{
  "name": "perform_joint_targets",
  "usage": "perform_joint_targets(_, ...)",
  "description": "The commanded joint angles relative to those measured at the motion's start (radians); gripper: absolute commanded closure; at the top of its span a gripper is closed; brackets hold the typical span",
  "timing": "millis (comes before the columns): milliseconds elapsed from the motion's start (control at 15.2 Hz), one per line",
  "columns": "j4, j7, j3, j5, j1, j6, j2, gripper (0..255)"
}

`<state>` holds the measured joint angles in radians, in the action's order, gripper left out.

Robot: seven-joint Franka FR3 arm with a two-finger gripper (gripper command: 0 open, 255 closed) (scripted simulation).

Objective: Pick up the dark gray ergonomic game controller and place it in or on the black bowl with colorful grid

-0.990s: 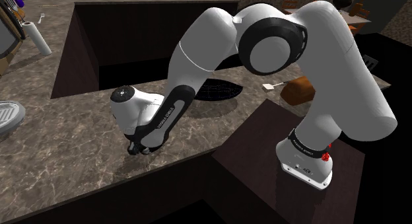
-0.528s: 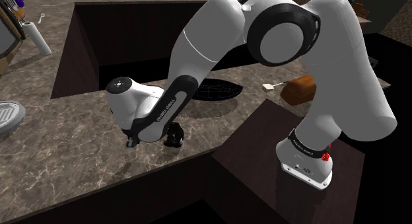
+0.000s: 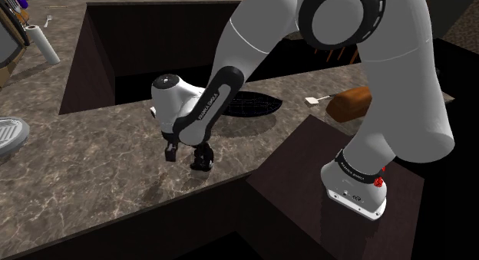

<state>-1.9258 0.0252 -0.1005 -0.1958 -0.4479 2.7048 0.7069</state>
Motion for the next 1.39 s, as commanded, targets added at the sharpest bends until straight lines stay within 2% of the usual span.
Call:
perform_joint_targets(0,-0.058,0.053,-0.017,0.015,0.061,0.017,-0.037,0)
perform_joint_targets(330,-0.161,0.178,-0.058,0.055,0.207,0.044,-0.098,0)
perform_joint_targets(858,-0.115,0.166,-0.035,0.039,0.186,0.101,0.004,0)
perform_joint_targets(1320,-0.116,0.166,-0.035,0.039,0.186,0.101,0.004,0)
